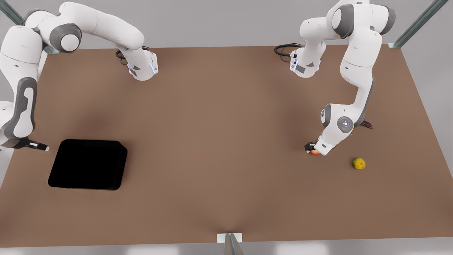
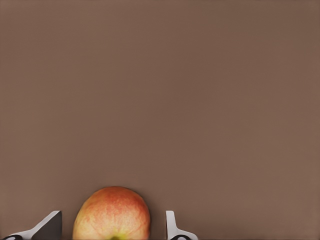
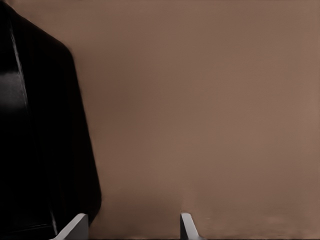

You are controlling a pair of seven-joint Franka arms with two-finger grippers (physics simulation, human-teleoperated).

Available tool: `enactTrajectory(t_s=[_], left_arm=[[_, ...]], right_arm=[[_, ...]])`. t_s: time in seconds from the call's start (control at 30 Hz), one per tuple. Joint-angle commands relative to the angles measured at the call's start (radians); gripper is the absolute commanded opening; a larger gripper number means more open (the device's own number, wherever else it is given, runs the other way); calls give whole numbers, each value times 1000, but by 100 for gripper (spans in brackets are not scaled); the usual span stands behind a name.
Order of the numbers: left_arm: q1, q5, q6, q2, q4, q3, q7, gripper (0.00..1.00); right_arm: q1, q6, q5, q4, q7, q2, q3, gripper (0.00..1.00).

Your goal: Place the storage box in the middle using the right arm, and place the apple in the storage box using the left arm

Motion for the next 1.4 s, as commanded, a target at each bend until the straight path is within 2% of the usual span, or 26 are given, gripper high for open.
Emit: enactTrajectory(t_s=[0.0,0.1,0.23,0.3,0.43,0.6,0.63,0.67,0.7,0.73,1.2,1.37], left_arm=[[0,0,0,0,0,0,0,100],[0,0,0,0,0,0,0,100],[-2,0,0,2,2,0,0,100],[-2,0,0,2,2,0,0,100],[-2,0,-6,-2,-5,0,0,100],[-2,0,-6,-2,-11,0,0,100],[-2,0,-6,-2,-11,0,0,100],[-2,0,-6,-2,-11,0,0,100],[0,0,-6,-2,-11,0,0,100],[-2,0,-6,0,-12,0,0,100],[0,0,-8,-5,-11,-5,-2,100],[-2,0,-11,-15,-12,-5,-3,100]], right_arm=[[1,-6,0,-6,9,-14,10,100],[7,201,-8,-153,6,-31,62,100],[-1,204,-31,-158,-27,-22,58,100],[1,316,-37,-225,-33,-12,59,100],[-2,318,-42,-228,-49,-2,58,100],[-10,427,-42,-279,-69,28,58,100],[-10,428,-42,-281,-69,28,58,90],[-10,428,-40,-281,-68,28,58,50],[-10,482,-40,-307,-68,29,58,30],[-10,483,-40,-310,-66,29,58,22],[-7,451,-40,-304,-60,14,59,21],[-1,328,-23,-299,-17,-84,107,21]])
